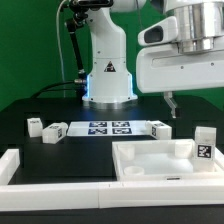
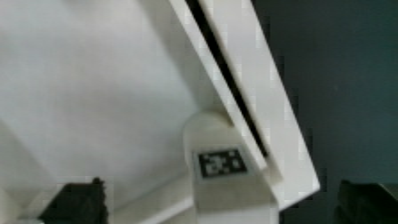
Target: Assemble square table
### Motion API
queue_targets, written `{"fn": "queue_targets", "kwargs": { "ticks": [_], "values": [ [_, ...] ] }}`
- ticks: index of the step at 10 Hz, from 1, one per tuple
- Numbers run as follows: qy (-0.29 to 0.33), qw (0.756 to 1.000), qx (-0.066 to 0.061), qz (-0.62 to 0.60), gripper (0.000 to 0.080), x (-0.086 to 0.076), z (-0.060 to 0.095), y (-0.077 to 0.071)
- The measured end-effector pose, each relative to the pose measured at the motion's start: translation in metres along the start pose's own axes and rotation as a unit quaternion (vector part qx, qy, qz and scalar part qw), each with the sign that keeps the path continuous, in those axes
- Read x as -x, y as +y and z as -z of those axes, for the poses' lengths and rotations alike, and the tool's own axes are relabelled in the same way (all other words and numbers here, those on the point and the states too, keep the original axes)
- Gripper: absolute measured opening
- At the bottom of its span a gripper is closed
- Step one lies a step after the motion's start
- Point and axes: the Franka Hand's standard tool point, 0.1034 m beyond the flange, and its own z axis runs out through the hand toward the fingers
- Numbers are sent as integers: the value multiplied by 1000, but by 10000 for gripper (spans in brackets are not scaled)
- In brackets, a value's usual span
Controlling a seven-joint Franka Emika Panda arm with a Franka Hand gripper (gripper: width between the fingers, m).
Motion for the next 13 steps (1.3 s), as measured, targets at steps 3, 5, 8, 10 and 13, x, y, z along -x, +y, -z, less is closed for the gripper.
{"fn": "queue_targets", "kwargs": {
  "ticks": [3, 5, 8, 10, 13],
  "values": [
    [-6, 992, 20, 128, 648, 37, -9, 13],
    [-9, 978, 21, 207, 648, 35, -8, 16],
    [-13, 957, 21, 290, 648, 37, -10, 18],
    [-43, 936, 45, 347, 648, 69, -24, 33],
    [-84, 923, 58, 370, 648, 87, -30, 45]
  ]
}}
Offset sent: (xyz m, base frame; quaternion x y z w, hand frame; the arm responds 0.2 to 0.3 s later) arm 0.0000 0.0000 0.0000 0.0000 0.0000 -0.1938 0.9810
